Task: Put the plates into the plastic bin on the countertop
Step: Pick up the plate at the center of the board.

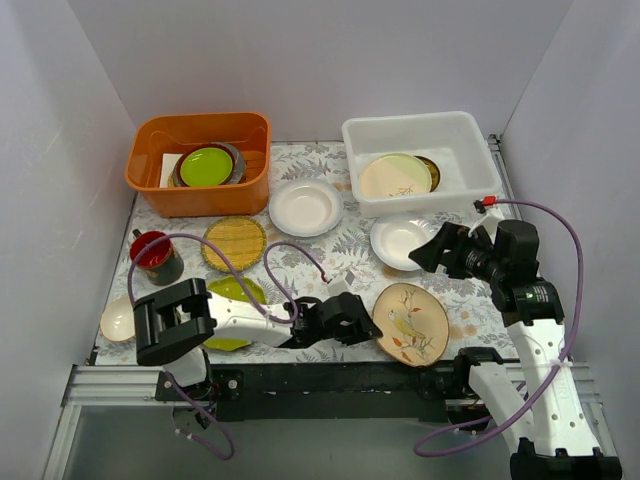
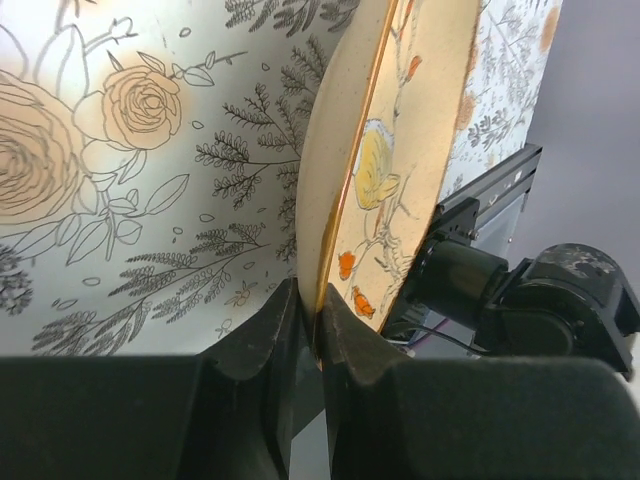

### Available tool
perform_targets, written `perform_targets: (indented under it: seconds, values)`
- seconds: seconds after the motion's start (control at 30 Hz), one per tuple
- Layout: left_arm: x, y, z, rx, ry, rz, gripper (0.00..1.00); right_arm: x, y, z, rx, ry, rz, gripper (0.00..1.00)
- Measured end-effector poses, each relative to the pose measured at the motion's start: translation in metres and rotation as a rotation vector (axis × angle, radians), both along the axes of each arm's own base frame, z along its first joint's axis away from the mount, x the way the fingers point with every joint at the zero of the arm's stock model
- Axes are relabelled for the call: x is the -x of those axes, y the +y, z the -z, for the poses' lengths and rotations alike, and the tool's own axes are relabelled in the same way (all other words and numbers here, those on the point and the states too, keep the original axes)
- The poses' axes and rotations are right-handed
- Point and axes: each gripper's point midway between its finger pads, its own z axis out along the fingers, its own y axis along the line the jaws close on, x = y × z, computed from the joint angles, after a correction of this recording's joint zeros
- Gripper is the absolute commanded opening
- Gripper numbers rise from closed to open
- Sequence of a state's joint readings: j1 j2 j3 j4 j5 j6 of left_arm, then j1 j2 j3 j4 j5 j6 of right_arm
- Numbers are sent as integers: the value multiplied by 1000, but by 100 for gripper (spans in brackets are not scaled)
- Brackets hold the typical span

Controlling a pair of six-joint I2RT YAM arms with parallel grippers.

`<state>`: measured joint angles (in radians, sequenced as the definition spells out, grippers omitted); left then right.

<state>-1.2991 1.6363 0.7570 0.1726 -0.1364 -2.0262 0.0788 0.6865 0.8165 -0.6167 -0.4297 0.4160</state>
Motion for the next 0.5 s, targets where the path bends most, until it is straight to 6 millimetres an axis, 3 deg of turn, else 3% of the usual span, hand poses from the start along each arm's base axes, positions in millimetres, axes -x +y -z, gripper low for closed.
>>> perform_targets:
  seconds: [0.23,0.5]
  values:
    - [-2,33,-27,-59,-79,-49,0,1,6,6,-26,6,-35,91]
    - [-9,74,-84,-15,-162,-128,0,1,16,8,-70,-9,-91,93]
